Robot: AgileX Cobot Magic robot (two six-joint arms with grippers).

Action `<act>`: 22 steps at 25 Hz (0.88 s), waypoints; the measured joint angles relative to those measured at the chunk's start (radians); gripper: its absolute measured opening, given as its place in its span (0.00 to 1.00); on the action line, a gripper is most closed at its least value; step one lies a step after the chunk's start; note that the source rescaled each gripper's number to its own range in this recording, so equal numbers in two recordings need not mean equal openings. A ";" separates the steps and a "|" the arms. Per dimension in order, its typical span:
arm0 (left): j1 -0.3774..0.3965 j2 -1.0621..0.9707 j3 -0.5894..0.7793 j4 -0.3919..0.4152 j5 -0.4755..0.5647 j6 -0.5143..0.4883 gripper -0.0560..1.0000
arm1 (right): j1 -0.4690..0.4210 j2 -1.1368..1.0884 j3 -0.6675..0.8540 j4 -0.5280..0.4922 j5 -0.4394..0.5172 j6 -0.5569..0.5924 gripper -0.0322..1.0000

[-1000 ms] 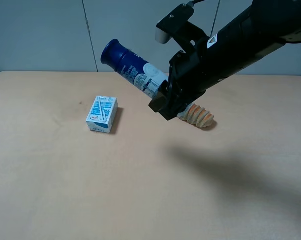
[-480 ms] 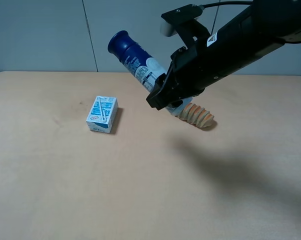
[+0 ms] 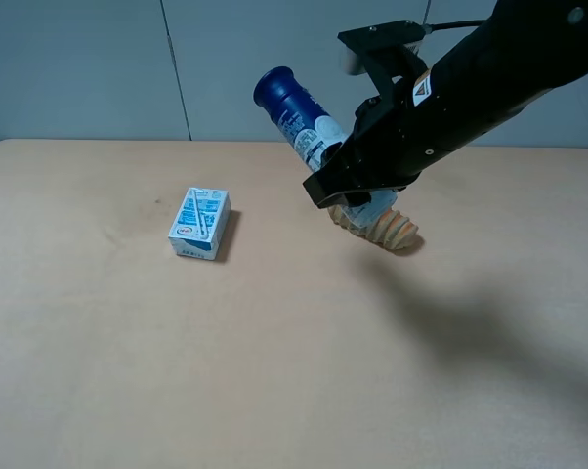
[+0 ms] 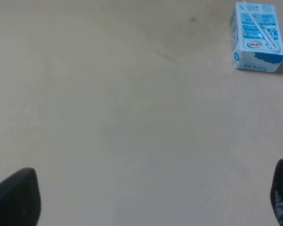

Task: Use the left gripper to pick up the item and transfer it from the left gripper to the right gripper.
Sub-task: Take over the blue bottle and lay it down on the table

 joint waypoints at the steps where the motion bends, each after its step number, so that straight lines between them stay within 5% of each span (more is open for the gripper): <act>1: 0.000 0.000 0.000 0.000 0.000 0.000 0.96 | 0.000 -0.007 0.000 -0.006 0.010 0.000 0.03; 12: 0.000 0.000 0.000 0.000 -0.005 0.000 0.96 | 0.000 -0.101 0.095 -0.011 0.066 0.025 0.03; 22: 0.000 0.000 0.000 0.000 -0.005 -0.001 0.96 | 0.000 -0.155 0.345 0.014 -0.028 -0.040 0.03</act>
